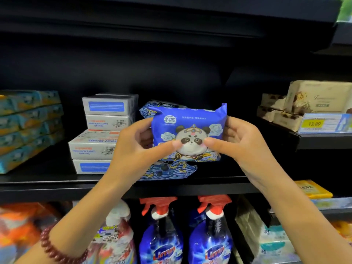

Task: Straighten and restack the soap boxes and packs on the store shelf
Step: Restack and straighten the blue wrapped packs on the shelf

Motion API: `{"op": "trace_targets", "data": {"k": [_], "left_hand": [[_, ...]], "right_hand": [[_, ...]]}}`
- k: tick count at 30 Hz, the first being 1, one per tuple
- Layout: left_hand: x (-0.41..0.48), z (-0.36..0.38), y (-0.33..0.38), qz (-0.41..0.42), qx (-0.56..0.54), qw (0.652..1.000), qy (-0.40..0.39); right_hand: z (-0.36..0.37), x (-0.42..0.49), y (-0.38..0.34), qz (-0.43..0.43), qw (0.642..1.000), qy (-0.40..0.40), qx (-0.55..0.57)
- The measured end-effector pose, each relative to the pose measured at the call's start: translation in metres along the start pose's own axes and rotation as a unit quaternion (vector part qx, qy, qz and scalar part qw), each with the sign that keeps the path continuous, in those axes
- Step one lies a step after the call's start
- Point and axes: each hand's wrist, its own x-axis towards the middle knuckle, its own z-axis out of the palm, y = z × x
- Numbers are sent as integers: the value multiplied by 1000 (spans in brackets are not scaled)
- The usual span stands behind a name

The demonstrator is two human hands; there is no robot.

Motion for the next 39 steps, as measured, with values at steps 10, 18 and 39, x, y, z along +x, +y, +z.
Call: {"op": "trace_targets", "data": {"k": [10,18,39], "left_hand": [[19,-26,23,-21,98,979,-176],[22,-26,32,-6,170,961,-220],[10,-23,17,173,358,914,-74]], "right_hand": [[12,-12,2,-237,947,55,-212],[3,-9,11,-305,928,21,-215],[16,5,5,-99,989,80,-76]]}}
